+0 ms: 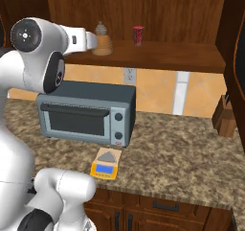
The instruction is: Pick the honey bottle and place it on the digital scale for weighing, and close the cabinet.
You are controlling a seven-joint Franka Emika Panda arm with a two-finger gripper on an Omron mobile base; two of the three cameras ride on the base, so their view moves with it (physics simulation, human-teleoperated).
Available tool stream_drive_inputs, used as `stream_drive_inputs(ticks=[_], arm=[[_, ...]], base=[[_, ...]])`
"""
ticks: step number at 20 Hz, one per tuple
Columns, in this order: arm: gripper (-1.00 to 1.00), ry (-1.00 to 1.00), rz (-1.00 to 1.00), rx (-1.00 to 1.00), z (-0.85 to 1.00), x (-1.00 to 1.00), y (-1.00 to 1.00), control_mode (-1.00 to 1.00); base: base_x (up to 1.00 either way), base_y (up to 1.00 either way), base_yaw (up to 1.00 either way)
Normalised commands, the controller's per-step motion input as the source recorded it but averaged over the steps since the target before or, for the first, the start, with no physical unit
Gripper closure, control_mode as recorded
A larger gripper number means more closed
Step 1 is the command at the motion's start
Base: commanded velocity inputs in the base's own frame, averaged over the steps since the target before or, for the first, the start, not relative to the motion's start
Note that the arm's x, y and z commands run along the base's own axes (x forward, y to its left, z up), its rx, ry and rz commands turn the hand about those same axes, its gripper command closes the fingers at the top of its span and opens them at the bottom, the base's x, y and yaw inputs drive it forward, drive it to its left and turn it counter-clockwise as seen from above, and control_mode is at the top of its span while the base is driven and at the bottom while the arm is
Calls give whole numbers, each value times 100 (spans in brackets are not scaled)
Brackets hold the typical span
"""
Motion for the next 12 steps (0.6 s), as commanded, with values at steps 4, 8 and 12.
stream_drive_inputs(ticks=[4,8,12], arm=[[-100,0,0,0,0,29,0,-100],[-100,-4,0,0,0,34,0,-100],[-100,-12,0,0,-4,40,0,-100]], base=[[0,0,0],[0,0,0],[0,0,0]])
